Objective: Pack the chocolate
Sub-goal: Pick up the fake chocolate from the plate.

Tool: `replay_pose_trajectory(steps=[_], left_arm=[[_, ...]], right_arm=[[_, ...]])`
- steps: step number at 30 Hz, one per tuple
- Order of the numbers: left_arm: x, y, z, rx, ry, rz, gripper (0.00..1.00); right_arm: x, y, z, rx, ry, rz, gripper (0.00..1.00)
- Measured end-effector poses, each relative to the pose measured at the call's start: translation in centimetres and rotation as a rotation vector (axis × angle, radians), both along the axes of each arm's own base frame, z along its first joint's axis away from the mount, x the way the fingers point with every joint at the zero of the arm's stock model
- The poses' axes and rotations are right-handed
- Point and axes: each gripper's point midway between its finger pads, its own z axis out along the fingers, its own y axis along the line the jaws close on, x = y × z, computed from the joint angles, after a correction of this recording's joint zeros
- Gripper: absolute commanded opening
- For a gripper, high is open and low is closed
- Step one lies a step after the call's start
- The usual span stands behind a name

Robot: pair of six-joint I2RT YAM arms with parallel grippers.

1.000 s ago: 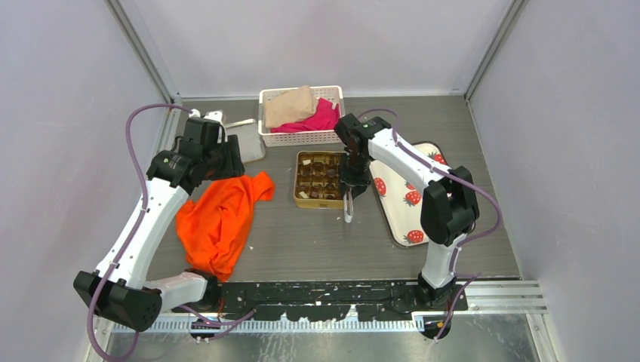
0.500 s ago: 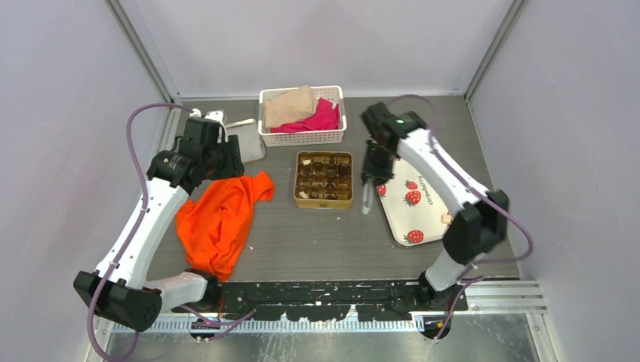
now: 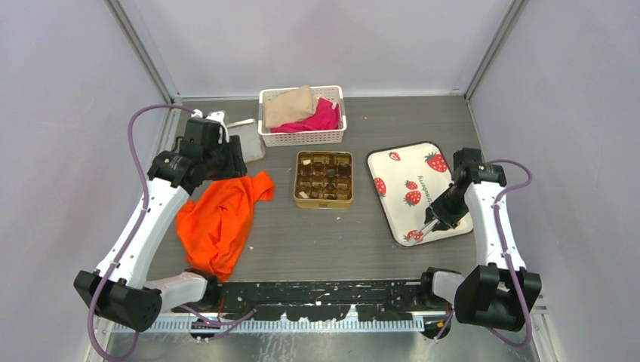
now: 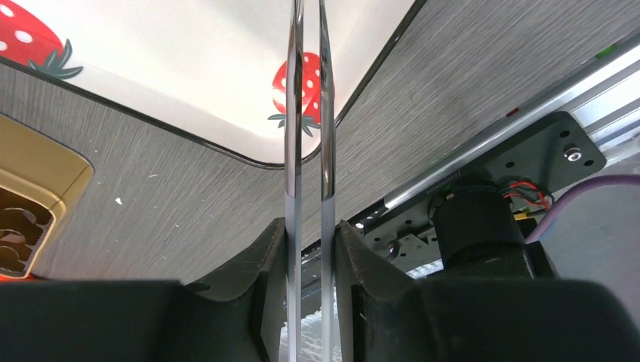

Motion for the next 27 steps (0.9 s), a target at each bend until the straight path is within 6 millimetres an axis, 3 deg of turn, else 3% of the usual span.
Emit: replay_pose_trajectory(steps=[7,17,27], left_arm=[[0.0,-0.4,-0.1,-0.025,0.005,-0.001,0.54],[-0.4,-0.3,-0.8,-0.02,0.018,-0.002,0.54],[0.0,-0.4,-0.5,-0.017,-0.001,-0.01,0.54]], right_arm=[[0.0,-0.1,-1.4,0.08,0.069,0.022,0.29],[0.7,-0.8,-2.3,0.131,0.097,0.03,0.32],[2.9,-1.8,-3.1,0.123,0.083,0.052,0.39]])
